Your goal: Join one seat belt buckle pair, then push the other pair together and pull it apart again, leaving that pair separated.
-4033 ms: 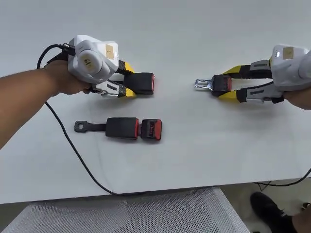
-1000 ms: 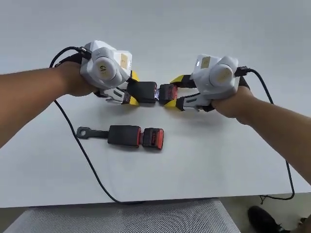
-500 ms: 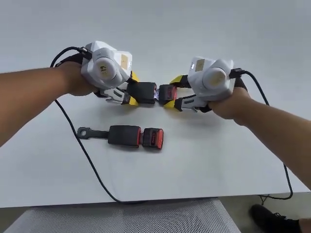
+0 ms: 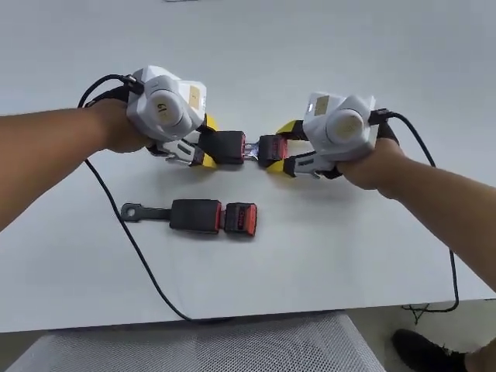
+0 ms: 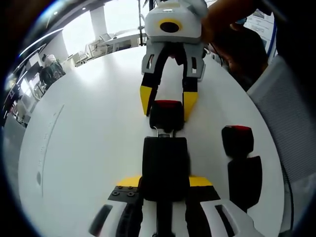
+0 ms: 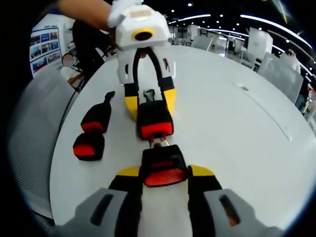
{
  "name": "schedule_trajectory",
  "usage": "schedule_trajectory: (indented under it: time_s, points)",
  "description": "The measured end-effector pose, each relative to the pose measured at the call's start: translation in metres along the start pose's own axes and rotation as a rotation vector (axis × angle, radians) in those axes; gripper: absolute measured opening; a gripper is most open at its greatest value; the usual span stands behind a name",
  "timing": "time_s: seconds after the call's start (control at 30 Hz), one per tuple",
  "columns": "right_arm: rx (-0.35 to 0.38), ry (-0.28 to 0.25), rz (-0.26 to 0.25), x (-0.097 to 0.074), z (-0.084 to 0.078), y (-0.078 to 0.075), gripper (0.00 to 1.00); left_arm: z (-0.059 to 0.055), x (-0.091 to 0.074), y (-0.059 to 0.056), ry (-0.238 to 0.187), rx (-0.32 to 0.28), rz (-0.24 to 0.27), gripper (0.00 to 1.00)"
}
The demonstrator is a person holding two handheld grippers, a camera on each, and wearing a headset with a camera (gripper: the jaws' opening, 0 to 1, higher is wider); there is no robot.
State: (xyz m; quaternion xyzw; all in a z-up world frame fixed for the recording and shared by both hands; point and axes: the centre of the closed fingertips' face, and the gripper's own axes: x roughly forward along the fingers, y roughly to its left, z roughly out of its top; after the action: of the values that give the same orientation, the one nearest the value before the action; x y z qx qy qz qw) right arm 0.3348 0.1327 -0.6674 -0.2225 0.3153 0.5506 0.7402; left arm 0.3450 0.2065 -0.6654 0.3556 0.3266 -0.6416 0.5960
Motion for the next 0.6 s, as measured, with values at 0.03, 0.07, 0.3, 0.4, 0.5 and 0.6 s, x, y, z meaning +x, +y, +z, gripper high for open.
schedule_trajectory:
  time_s: [0.03,0.07,0.3,0.4,0.5,0.6]
  points:
    - [0.0,-0.002,0.0,0.0,0.0,0.0,0.35,0.0,0.0,0.0,0.003,0.001,-0.001,0.34]
    - [-0.001,-0.004,0.0,0.0,0.0,0.001,0.35,0.0,0.0,0.0,0.004,0.002,0.0,0.34]
    - [-0.001,-0.005,0.0,-0.006,-0.007,0.001,0.35,0.0,0.0,0.0,0.006,-0.005,0.0,0.34]
    - [0.014,-0.008,-0.004,-0.012,-0.013,0.0,0.35,0.0,0.001,0.0,0.005,-0.007,0.001,0.34]
    - [0.022,-0.02,-0.011,-0.018,-0.018,-0.001,0.35,-0.001,0.001,0.0,0.003,-0.01,0.002,0.34]
    - [0.025,-0.016,-0.008,-0.025,-0.024,-0.002,0.35,-0.001,0.001,-0.001,0.006,-0.008,0.001,0.34]
